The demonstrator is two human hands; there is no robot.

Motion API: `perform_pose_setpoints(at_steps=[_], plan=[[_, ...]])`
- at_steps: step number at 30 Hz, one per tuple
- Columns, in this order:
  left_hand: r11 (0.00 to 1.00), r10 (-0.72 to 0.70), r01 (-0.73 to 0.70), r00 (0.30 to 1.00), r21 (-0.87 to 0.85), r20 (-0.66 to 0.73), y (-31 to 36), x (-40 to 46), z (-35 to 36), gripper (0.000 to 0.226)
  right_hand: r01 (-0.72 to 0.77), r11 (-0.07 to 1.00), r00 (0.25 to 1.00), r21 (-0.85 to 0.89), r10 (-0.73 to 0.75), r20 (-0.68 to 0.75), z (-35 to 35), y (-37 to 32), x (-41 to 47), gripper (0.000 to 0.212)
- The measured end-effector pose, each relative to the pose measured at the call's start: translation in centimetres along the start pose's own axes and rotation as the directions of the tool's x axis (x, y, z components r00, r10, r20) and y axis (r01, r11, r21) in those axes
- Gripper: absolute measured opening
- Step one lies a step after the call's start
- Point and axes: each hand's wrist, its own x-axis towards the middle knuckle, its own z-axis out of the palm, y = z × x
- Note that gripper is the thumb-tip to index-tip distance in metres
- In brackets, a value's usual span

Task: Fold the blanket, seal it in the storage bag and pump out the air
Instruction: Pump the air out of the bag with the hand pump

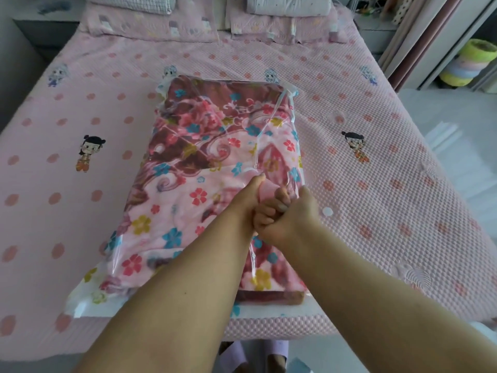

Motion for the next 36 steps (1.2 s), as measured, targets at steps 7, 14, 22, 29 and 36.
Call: perform_pose_setpoints(at_steps=[7,14,22,29,36], plan=[[0.997,0.064,-0.073,0.977,-0.034,-0.205,-0.6,1.0,-1.1,0.034,-0.057,0.997,0.996,0.053,0.054,0.067,-3.0,1.6,-4.9,0.063],[0.999,0.017,-0.018,1.000,-0.042,-0.020,-0.2,0.1,0.0,0.054,0.155,0.983,0.984,-0.102,-0.145,0.104,-1.6,0.1,-1.2,0.060],[0.996,0.066,-0.070,0.994,-0.046,-0.086,-0.3,-0.2,0.4,0.045,-0.045,0.996,0.999,0.071,0.043,0.029,-1.1,-0.2,-1.8,0.063],[0.999,0.048,-0.049,0.975,0.002,-0.216,-0.8,0.3,-0.2,0.040,-0.092,0.994,0.990,0.051,0.086,0.114,-3.1,0.8,-6.0,0.061],[0.990,0.021,-0.011,0.998,-0.140,0.067,-0.3,-1.4,1.5,0.072,0.033,0.999,0.999,-0.017,-0.033,0.013,-0.7,-1.0,-0.1,0.066]])
